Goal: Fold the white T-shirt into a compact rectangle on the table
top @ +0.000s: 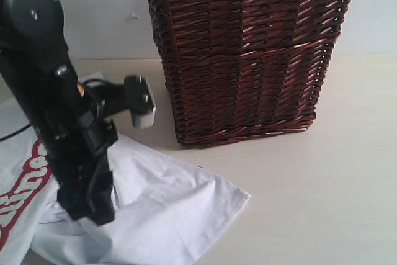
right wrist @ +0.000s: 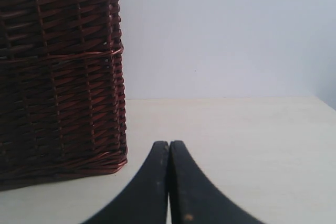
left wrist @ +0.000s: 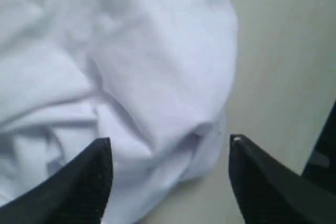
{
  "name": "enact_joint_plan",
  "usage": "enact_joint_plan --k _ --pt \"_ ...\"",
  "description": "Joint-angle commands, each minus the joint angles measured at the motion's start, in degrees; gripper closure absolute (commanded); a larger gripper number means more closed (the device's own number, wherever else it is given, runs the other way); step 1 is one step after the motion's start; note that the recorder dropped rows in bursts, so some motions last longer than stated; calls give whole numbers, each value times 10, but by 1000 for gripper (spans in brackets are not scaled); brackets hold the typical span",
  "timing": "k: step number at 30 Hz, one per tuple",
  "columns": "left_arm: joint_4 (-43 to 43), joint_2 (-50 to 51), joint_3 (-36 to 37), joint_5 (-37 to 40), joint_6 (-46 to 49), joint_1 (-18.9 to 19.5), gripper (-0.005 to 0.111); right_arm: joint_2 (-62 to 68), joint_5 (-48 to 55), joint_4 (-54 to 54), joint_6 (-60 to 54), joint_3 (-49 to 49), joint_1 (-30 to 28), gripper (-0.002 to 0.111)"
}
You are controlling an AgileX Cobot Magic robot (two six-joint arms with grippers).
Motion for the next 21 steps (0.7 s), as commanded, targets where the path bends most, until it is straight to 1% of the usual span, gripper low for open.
enact_joint_plan --k 1,5,7,10,12,13,14,15,17,18,19,21 --pt "48 4 71 -26 -10 0 43 -3 -5 2 0 2 -2 108" --pt "55 4 113 -124 5 0 43 -3 -5 2 0 2 -2 108" --pt "33 4 131 -174 22 0 43 -3 -5 2 0 2 -2 108" --pt "-18 4 155 -222 96 0 43 -3 -5 2 0 2 -2 108" --pt "-29 4 168 -258 125 0 44 -3 -5 2 0 2 -2 108" --pt "-33 4 171 -277 125 0 47 -3 -5 2 0 2 -2 108" --pt "-35 4 171 -285 125 0 54 -3 -5 2 0 2 -2 108" --pt "-40 4 171 -291 125 0 64 -3 -5 2 0 2 -2 108" --pt "-60 4 171 -300 129 0 91 -3 -5 2 0 2 -2 108" --pt "-71 4 171 -308 141 0 107 -3 -5 2 0 2 -2 108" --pt "-82 4 170 -315 156 0 105 -3 -5 2 0 2 -2 108" --pt "-108 4 166 -328 170 0 106 -3 -5 2 0 2 -2 108"
